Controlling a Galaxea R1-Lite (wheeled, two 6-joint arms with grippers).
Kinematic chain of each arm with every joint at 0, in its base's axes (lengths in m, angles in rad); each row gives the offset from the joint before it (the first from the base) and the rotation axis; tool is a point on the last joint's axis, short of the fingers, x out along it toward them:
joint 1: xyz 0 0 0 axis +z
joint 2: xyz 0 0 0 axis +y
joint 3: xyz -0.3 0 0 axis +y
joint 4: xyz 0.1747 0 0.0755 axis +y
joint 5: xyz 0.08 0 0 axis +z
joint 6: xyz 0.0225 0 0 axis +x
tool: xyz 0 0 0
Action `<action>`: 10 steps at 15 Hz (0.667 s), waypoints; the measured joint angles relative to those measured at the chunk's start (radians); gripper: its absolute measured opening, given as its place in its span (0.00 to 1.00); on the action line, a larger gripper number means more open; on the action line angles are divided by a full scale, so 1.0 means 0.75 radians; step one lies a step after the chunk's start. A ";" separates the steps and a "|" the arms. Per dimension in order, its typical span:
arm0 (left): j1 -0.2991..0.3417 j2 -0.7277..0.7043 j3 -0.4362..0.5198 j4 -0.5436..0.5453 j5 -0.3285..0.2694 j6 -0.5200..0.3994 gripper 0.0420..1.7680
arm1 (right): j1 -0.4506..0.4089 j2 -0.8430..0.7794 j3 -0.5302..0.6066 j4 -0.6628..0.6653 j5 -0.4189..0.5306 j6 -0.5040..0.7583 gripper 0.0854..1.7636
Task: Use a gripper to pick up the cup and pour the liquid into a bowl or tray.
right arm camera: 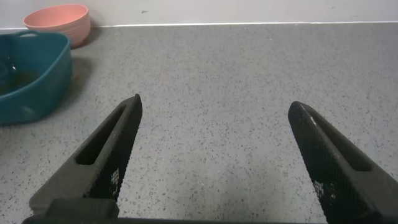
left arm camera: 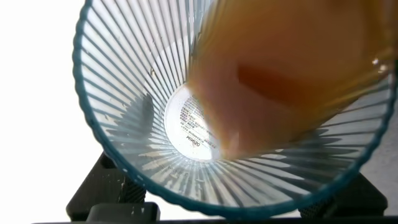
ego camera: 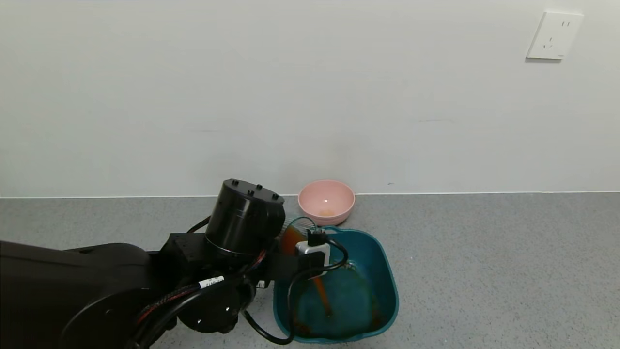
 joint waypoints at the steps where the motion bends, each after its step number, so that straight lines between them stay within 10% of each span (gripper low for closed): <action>1: -0.005 0.011 -0.014 -0.004 0.018 0.069 0.70 | 0.000 0.000 0.000 0.000 -0.001 0.000 0.97; 10: -0.047 0.035 -0.084 -0.011 0.148 0.405 0.70 | 0.000 0.000 0.000 0.000 -0.001 0.001 0.97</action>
